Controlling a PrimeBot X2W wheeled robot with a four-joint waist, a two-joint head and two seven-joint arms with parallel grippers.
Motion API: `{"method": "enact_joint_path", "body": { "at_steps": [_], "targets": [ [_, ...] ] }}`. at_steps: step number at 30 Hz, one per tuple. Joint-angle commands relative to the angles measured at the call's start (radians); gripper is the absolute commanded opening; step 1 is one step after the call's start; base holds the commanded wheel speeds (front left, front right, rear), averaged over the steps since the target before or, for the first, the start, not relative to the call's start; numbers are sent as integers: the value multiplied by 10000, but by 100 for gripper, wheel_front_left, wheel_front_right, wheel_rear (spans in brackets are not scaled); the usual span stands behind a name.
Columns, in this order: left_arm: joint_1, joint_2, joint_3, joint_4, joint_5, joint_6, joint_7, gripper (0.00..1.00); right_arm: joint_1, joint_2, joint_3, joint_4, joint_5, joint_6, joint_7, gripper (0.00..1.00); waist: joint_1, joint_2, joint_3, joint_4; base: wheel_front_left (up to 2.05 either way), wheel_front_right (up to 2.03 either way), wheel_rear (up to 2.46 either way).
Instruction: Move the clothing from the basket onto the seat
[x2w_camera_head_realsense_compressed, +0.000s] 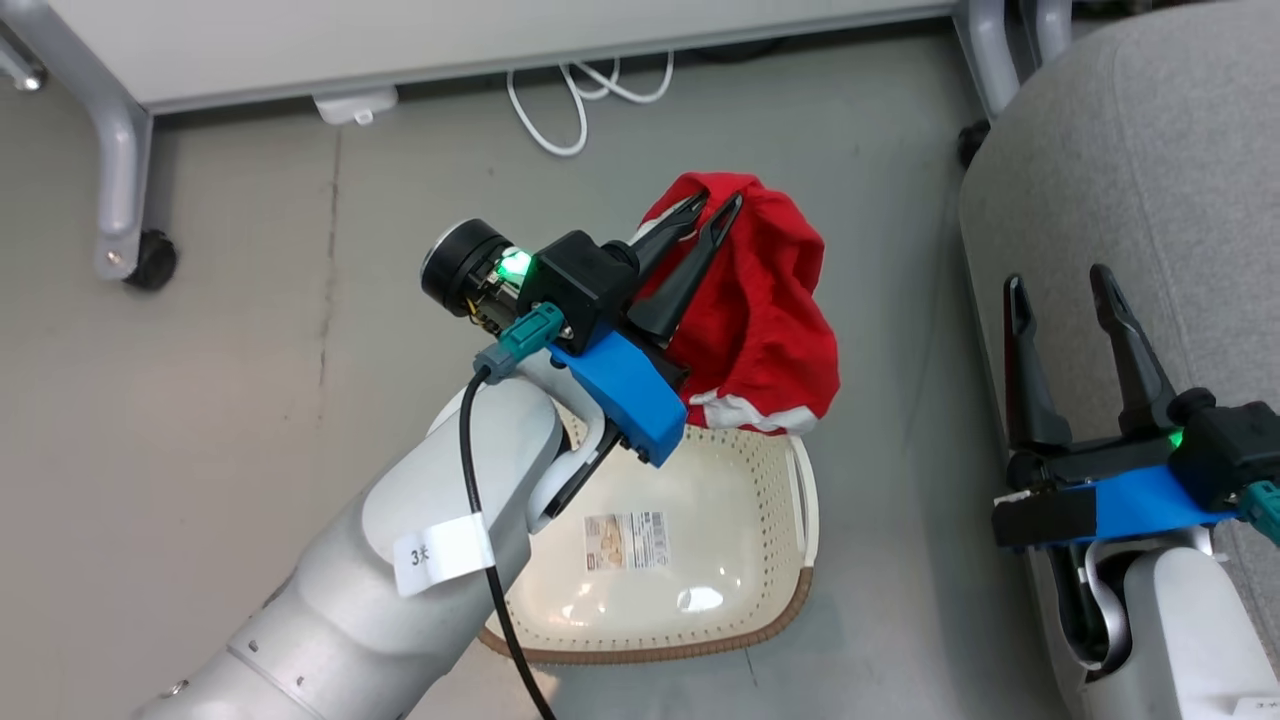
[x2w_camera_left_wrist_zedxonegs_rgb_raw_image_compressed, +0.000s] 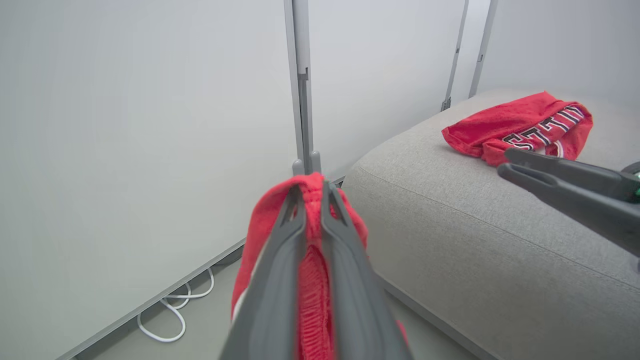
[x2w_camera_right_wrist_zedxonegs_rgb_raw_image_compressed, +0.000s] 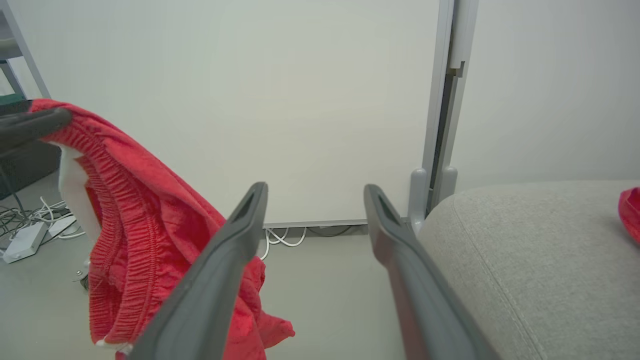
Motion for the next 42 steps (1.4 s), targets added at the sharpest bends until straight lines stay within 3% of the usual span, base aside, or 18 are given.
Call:
{"method": "enact_joint_path", "body": {
  "at_steps": [1, 19, 33, 42],
  "targets": [
    [150, -69, 173, -193, 123, -17, -51, 0, 257, -25, 14, 86, 73, 1, -38, 100, 2, -1, -554, 107, 0, 0, 0],
    [211, -343, 183, -718, 225, -17, -50, 0, 1340, 95, -56, 476, 303, 1, -38, 100, 2, -1, -2373, 257, 0, 0, 0],
    [187, -296, 203, -907, 314, -17, -50, 0, 1433, 111, 8, 457, 412, 1, -38, 100, 2, -1, -2648, 395, 0, 0, 0],
    [218, -262, 267, -941, 411, -17, -50, 0, 959, 110, 607, 357, 383, 1, -38, 100, 2, -1, -2572, 390, 0, 0, 0]
  ]
}}
